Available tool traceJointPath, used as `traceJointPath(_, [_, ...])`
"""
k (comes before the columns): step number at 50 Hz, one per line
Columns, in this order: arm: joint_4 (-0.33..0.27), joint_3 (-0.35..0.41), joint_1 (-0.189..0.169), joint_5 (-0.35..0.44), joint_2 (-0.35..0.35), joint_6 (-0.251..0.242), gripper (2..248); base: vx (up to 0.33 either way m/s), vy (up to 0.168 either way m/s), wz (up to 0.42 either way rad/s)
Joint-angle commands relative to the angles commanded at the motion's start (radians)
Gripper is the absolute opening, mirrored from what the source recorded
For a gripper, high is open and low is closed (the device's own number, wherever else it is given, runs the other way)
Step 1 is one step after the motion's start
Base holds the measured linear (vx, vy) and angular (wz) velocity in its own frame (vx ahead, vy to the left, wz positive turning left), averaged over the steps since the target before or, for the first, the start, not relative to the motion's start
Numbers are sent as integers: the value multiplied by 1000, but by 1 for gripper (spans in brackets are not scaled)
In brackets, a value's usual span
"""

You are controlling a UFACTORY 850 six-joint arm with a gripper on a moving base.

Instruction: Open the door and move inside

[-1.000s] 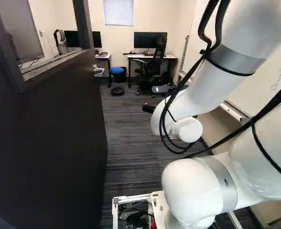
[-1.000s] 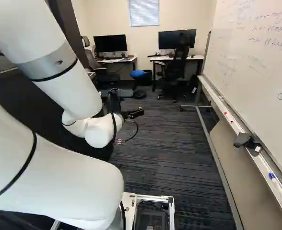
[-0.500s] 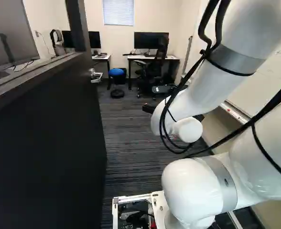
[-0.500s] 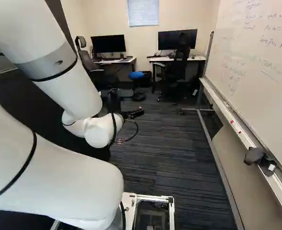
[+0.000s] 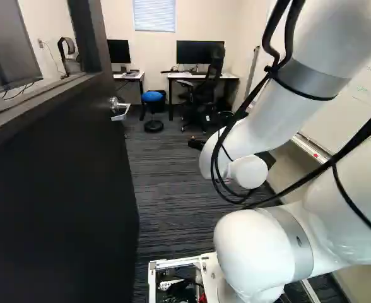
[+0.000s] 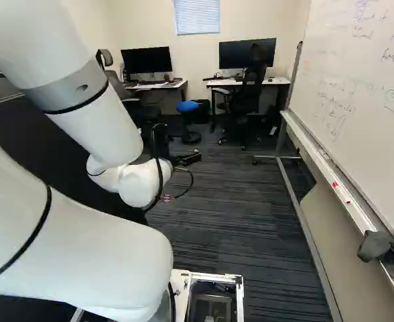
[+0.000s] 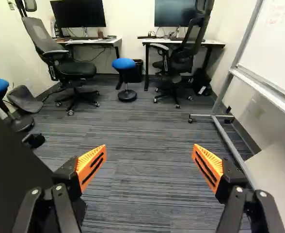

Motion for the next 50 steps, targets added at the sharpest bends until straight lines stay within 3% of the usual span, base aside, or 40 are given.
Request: traceJointPath(50, [0, 0, 0, 0, 0, 0, 247, 233, -1, -21])
